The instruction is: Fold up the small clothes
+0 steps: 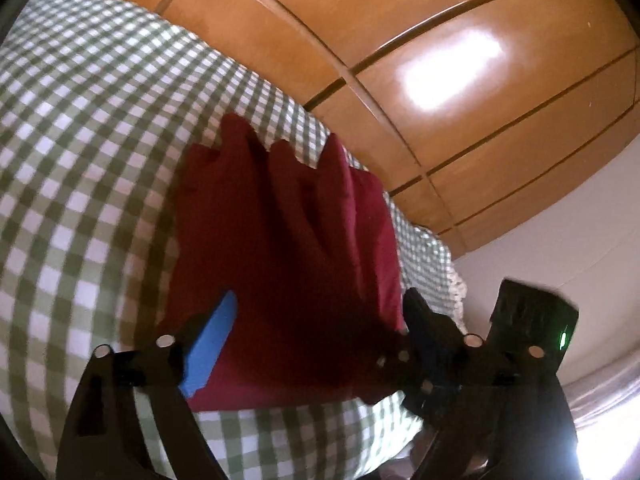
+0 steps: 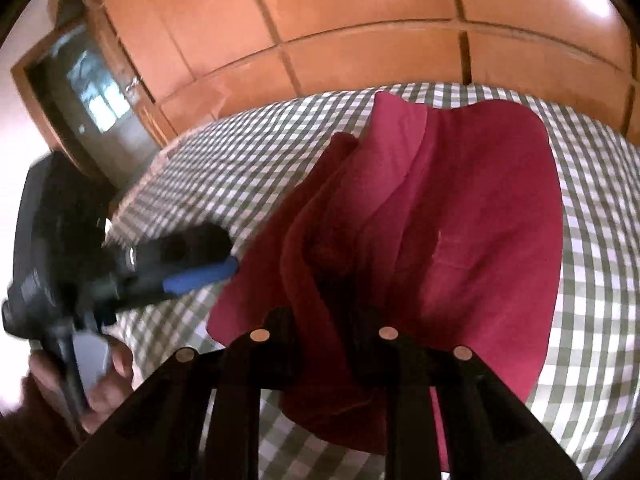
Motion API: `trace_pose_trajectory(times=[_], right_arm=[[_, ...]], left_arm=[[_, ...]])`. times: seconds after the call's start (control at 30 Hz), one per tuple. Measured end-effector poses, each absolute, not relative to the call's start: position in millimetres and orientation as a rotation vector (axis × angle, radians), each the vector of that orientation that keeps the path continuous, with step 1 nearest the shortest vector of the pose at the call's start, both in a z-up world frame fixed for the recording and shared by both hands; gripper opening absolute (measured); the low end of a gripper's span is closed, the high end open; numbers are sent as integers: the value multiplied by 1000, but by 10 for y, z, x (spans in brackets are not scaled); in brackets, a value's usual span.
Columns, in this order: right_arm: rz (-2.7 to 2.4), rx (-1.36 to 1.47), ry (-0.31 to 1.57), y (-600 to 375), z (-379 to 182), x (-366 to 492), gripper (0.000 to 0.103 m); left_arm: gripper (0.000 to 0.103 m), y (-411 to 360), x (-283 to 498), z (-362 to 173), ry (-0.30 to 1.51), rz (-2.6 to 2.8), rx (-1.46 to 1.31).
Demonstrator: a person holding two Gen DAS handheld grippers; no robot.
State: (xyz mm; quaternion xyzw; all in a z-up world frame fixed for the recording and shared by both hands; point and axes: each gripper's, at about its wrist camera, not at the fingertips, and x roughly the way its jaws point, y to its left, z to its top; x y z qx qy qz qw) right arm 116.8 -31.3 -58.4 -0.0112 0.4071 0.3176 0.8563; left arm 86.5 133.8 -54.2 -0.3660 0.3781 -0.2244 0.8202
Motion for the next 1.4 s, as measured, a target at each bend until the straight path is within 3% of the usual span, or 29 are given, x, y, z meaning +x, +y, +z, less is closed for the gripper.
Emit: trace_pose_trajectory(times=[0.1, 0.17, 0.23, 0.27, 0.5, 0.57, 0.63, 0.73, 0.83, 1.07, 1.3, 1.37, 1.4], right_arm=[[694, -19, 841, -351, -559, 1101, 26], [744, 16, 836, -431, -521, 1058, 37], [822, 73, 830, -555, -440, 961, 57], [833, 90, 818, -653, -406, 903, 61], [696, 195, 818, -1450, -476, 744, 66], [625, 219, 846, -1620, -597, 768, 67], [585, 222, 858, -1688, -664, 785, 66], [573, 219, 863, -1667, -707, 817, 65], [610, 170, 881, -1448, -732, 854, 57], [750, 90, 886, -839, -711, 651, 58], [781, -1, 928, -188, -931, 703, 60], [780, -34, 919, -102, -944, 676, 65], [789, -38, 915, -103, -943, 656, 67]], left_arm=[[86, 1278, 1011, -577, 833, -494, -798], [86, 1215, 1143, -624, 873, -509, -821], [86, 1178, 1216, -649, 893, -517, -831], [86, 1153, 1262, -652, 902, -522, -832], [86, 1011, 1496, -664, 961, -525, -808], [77, 941, 1551, -643, 966, -527, -778], [43, 858, 1580, -602, 977, -513, -710], [25, 739, 1558, -488, 960, -505, -610], [22, 756, 1431, -325, 910, -485, -542], [21, 1104, 1254, -118, 826, -449, -478], [22, 1492, 1312, -610, 931, -269, -485], [36, 1574, 1296, -672, 938, -210, -516], [54, 1575, 1304, -663, 941, -169, -513]])
